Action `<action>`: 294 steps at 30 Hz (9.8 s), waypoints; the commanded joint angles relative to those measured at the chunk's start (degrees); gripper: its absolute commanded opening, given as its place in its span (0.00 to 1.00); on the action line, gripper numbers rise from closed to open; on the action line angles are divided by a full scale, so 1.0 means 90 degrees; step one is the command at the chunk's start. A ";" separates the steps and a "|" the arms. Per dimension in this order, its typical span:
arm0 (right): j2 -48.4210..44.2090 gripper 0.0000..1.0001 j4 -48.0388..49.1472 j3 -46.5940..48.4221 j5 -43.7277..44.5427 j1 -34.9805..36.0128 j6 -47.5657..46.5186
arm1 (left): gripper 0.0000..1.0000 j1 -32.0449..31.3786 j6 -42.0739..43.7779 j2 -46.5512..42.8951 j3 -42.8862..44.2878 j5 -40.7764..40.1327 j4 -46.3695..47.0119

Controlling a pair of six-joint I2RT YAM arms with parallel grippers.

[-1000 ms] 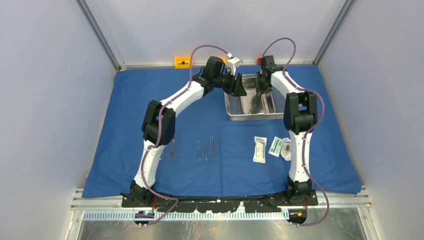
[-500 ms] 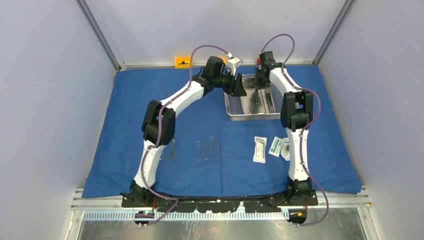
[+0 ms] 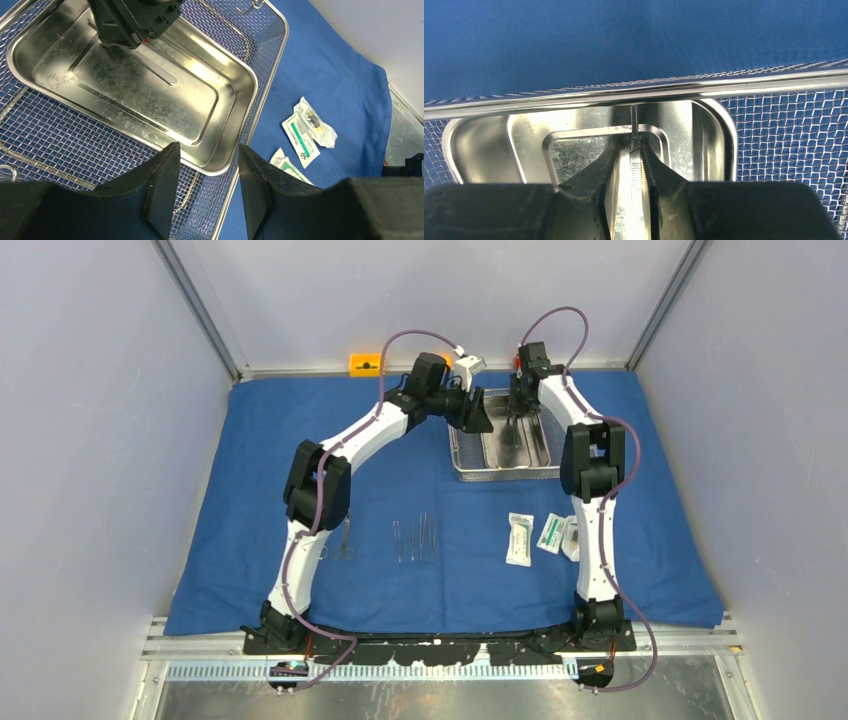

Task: Open and lay out the surgical kit
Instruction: Pick up the medical item from the container, then place the medical item in the surgical kit.

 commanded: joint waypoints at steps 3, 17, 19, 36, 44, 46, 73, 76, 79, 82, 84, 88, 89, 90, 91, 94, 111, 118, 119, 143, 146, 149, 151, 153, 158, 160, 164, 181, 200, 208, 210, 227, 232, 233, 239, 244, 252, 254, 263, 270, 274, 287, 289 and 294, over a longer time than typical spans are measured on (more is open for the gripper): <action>-0.0283 0.30 0.0069 0.0395 0.0131 -0.0002 -0.0230 | 0.48 0.0013 0.0072 -0.0238 0.0240 0.0149 0.0114; 0.0345 0.31 -0.0153 0.1085 0.0424 0.0005 -0.0463 | 0.48 0.0015 0.0101 -0.0194 0.0254 0.0179 0.0091; 0.0392 0.31 -0.0159 0.1093 0.0457 0.0000 -0.0470 | 0.48 0.0013 0.0096 -0.0185 0.0259 0.0179 0.0096; 0.0759 0.27 -0.0280 0.1210 0.0573 0.0045 -0.0460 | 0.48 0.0017 0.0065 -0.0208 0.0207 0.0210 0.0133; 0.0759 0.24 -0.0354 0.1085 0.0690 0.0077 -0.0560 | 0.48 0.0016 0.0043 -0.0231 0.0188 0.0239 0.0159; 0.0776 0.23 -0.0416 0.1104 0.0722 0.0072 -0.0598 | 0.48 0.0013 0.0052 -0.0233 0.0176 0.0236 0.0153; 0.1511 0.24 -0.1427 0.2342 0.0667 0.0130 -0.0924 | 0.48 0.0014 -0.0045 -0.0218 0.0133 0.0284 0.0256; 0.1579 0.24 -0.1476 0.2454 0.0698 0.0159 -0.1010 | 0.48 0.0022 -0.0054 -0.0205 0.0137 0.0289 0.0256; 0.1586 0.24 -0.1484 0.2453 0.0791 0.0199 -0.1100 | 0.48 0.0014 -0.0055 -0.0194 0.0155 0.0289 0.0252; 0.1622 0.24 -0.1551 0.2475 0.0831 0.0212 -0.1179 | 0.48 0.0017 -0.0054 -0.0194 0.0154 0.0295 0.0256; 0.1654 0.24 -0.1618 0.2522 0.0834 0.0214 -0.1203 | 0.48 0.0018 -0.0064 -0.0189 0.0153 0.0292 0.0255; 0.1653 0.20 -0.1639 0.2525 0.0817 0.0223 -0.1208 | 0.47 0.0024 -0.0093 -0.0184 0.0145 0.0295 0.0266; 0.1652 0.19 -0.1644 0.2527 0.0815 0.0220 -0.1205 | 0.47 0.0023 -0.0094 -0.0184 0.0143 0.0299 0.0261; 0.1648 0.19 -0.1642 0.2521 0.0810 0.0210 -0.1210 | 0.47 0.0027 -0.0094 -0.0189 0.0139 0.0299 0.0262; 0.1652 0.18 -0.1639 0.2521 0.0801 0.0206 -0.1210 | 0.47 0.0024 -0.0086 -0.0199 0.0133 0.0300 0.0265; 0.1665 0.16 -0.1650 0.2541 0.0741 0.0168 -0.1164 | 0.47 0.0024 -0.0084 -0.0227 0.0118 0.0300 0.0257; 0.1202 0.00 -0.1178 0.2130 0.0003 -0.0078 -0.0746 | 0.45 0.0024 -0.0488 0.0092 0.0567 0.0251 0.0277; 0.0334 0.00 -0.0417 0.1414 -0.0015 -0.0090 -0.0572 | 0.40 -0.0173 -0.1086 0.0785 0.1366 -0.0034 0.0261; 0.0268 0.00 -0.0396 0.1377 -0.0015 -0.0090 -0.0565 | 0.40 -0.0187 -0.1220 0.0871 0.1414 -0.0085 0.0337; -0.0784 0.00 -0.0044 0.0663 -0.0015 -0.0104 -0.0387 | 0.44 -0.0382 -0.2346 0.2390 0.2294 -0.0600 0.1312; -0.0930 0.00 -0.0022 0.0550 -0.0016 -0.0106 -0.0349 | 0.48 -0.0430 -0.2636 0.2539 0.2402 -0.0604 0.1747; -0.1061 0.00 -0.0027 0.0418 -0.0018 -0.0105 -0.0323 | 0.51 -0.0464 -0.2795 0.2695 0.2556 -0.0657 0.1923; -0.1156 0.00 -0.0022 0.0328 -0.0016 -0.0100 -0.0301 | 0.51 -0.0482 -0.2866 0.2765 0.2610 -0.0737 0.2014; -0.1241 0.00 -0.0017 0.0235 -0.0013 -0.0099 -0.0285 | 0.52 -0.0475 -0.2908 0.2814 0.2659 -0.0798 0.2115; -0.1428 0.00 0.0012 0.0023 -0.0240 -0.0106 -0.0218 | 0.53 -0.0497 -0.3050 0.2943 0.2771 -0.0856 0.2319; -0.1487 0.00 0.0022 -0.0050 -0.0248 -0.0099 -0.0201 | 0.53 -0.0510 -0.3146 0.2982 0.2783 -0.0877 0.2441; -0.1592 0.00 0.0050 -0.0184 -0.0259 -0.0101 -0.0182 | 0.49 -0.0550 -0.3305 0.3021 0.2826 -0.0878 0.2622; -0.1851 0.00 0.0178 -0.0593 -0.0331 -0.0094 -0.0111 | 0.18 -0.0598 -0.3497 0.3000 0.2850 -0.0985 0.2807; -0.2997 0.40 -0.0227 -0.0252 -0.0643 -0.0169 -0.0162 | 0.00 -0.0594 -0.3755 0.1472 0.1842 -0.1115 0.1983; -0.4140 0.51 -0.0272 -0.0735 -0.0738 -0.0296 -0.0236 | 0.00 -0.0708 -0.3849 -0.0238 0.0284 -0.1473 0.1444; -0.4450 0.52 -0.0142 -0.1159 -0.0743 -0.0303 -0.0205 | 0.00 -0.0720 -0.4046 -0.0703 -0.0361 -0.1478 0.1275; -0.6269 0.66 0.0786 -0.3845 -0.1949 -0.0349 -0.0534 | 0.00 -0.0997 -0.5643 -0.3816 -0.6423 -0.1095 0.3815; -0.6559 0.66 0.0891 -0.4276 -0.1829 -0.0348 -0.0593 | 0.00 -0.1447 -0.6056 -0.3545 -0.6695 -0.1485 0.3869; -0.6612 0.66 0.0907 -0.4324 -0.1818 -0.0351 -0.0617 | 0.00 -0.1531 -0.6118 -0.3463 -0.6666 -0.1507 0.3888; -0.6874 0.67 0.0947 -0.4618 -0.1750 -0.0350 -0.0703 | 0.00 -0.1822 -0.6665 -0.3151 -0.6826 -0.1712 0.4030; -0.7062 0.68 0.1068 -0.4915 -0.1683 -0.0350 -0.0728 | 0.00 -0.1823 -0.6519 -0.3159 -0.6802 -0.1939 0.3576; -0.7259 0.70 0.1155 -0.5226 -0.1636 -0.0437 -0.0766 | 0.00 -0.1823 -0.6273 -0.3237 -0.6878 -0.2749 0.2542; -0.7324 0.70 0.1186 -0.5299 -0.1653 -0.0457 -0.0760 | 0.00 -0.1818 -0.6196 -0.3259 -0.6894 -0.2888 0.2498; -0.7476 0.72 0.1270 -0.5436 -0.1724 -0.0506 -0.0712 | 0.00 -0.1774 -0.5972 -0.3204 -0.6847 -0.3228 0.2375; -0.7466 0.72 0.1319 -0.5569 -0.1742 -0.0510 -0.0713 | 0.00 -0.1783 -0.5854 -0.3043 -0.6711 -0.3250 0.2340; -0.7464 0.72 0.1333 -0.5566 -0.1791 -0.0509 -0.0677 | 0.00 -0.1819 -0.5844 -0.2949 -0.6654 -0.3268 0.2374; -0.7555 0.72 0.1288 -0.5600 -0.1734 -0.0542 -0.0687 | 0.01 -0.2067 -0.5780 -0.2721 -0.6313 -0.3261 0.2328; -0.7574 0.72 0.1286 -0.5599 -0.1744 -0.0549 -0.0682 | 0.02 -0.2067 -0.5768 -0.2735 -0.6335 -0.3317 0.2275; -0.7588 0.72 0.1295 -0.5622 -0.1753 -0.0551 -0.0668 | 0.02 -0.2067 -0.5760 -0.2752 -0.6426 -0.3444 0.2227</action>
